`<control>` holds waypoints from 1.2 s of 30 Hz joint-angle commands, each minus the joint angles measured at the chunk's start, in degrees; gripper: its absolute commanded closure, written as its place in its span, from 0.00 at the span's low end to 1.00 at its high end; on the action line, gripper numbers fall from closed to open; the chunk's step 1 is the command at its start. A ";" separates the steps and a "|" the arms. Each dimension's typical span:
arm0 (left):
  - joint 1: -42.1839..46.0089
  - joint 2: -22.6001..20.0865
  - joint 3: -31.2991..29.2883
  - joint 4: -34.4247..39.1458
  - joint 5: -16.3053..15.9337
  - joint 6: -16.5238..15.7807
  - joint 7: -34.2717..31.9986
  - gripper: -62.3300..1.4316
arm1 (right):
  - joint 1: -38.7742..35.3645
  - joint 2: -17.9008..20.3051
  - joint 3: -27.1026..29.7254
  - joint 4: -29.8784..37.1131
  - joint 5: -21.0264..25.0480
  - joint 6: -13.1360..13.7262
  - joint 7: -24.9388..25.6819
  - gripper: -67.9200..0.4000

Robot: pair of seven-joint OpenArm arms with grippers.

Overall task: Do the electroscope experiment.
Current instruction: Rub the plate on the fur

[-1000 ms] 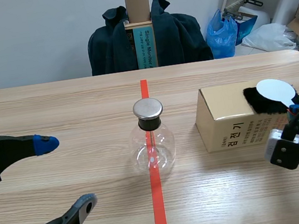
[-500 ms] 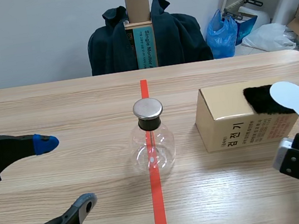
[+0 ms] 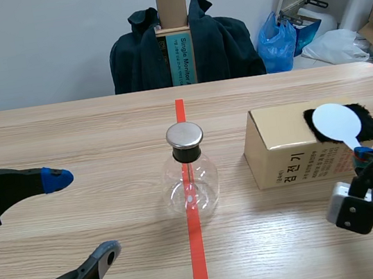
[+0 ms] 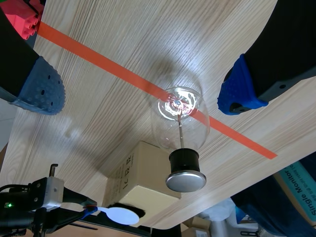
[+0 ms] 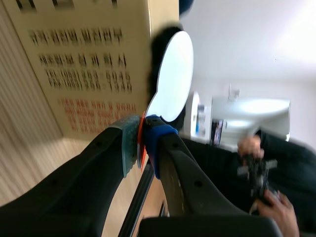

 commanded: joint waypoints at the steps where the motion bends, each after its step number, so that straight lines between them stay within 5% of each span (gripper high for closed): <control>1: -0.17 0.46 0.33 0.35 -0.63 0.11 -0.96 0.00 | 0.35 0.90 1.14 0.74 0.42 0.24 -3.48 0.98; 6: -0.17 0.46 0.33 0.35 -0.63 0.11 -0.96 0.00 | 0.57 0.96 0.52 0.74 -0.44 0.20 6.29 0.98; 10: -0.17 0.46 0.33 0.35 -0.63 0.11 -1.03 0.00 | 0.50 0.70 1.11 0.72 -0.42 0.28 -2.93 0.98; 16: -0.15 0.46 0.33 0.35 -0.63 0.35 -0.96 0.00 | 0.70 0.07 0.55 0.81 -1.70 0.20 4.46 0.98; 20: -0.17 0.46 0.33 0.35 -0.66 0.35 -0.98 0.00 | 0.46 -0.02 1.05 0.79 -2.40 0.28 -5.70 0.98; 25: -0.17 1.31 0.33 0.35 -0.63 0.35 -0.94 0.00 | 0.68 0.04 0.31 0.79 -3.45 0.24 2.86 0.98; 30: -0.17 1.40 0.33 0.35 -0.63 0.35 -0.94 0.00 | 0.52 0.07 0.96 0.79 -3.43 0.39 -6.45 0.98; 34: -0.17 1.40 0.33 0.35 -0.63 0.35 -0.90 0.00 | 0.68 0.13 0.59 0.81 -3.43 0.37 3.34 0.98; 36: -0.17 1.40 0.33 0.35 -0.63 0.35 -0.85 0.00 | 0.68 -0.15 0.61 0.81 -3.43 0.20 1.60 0.98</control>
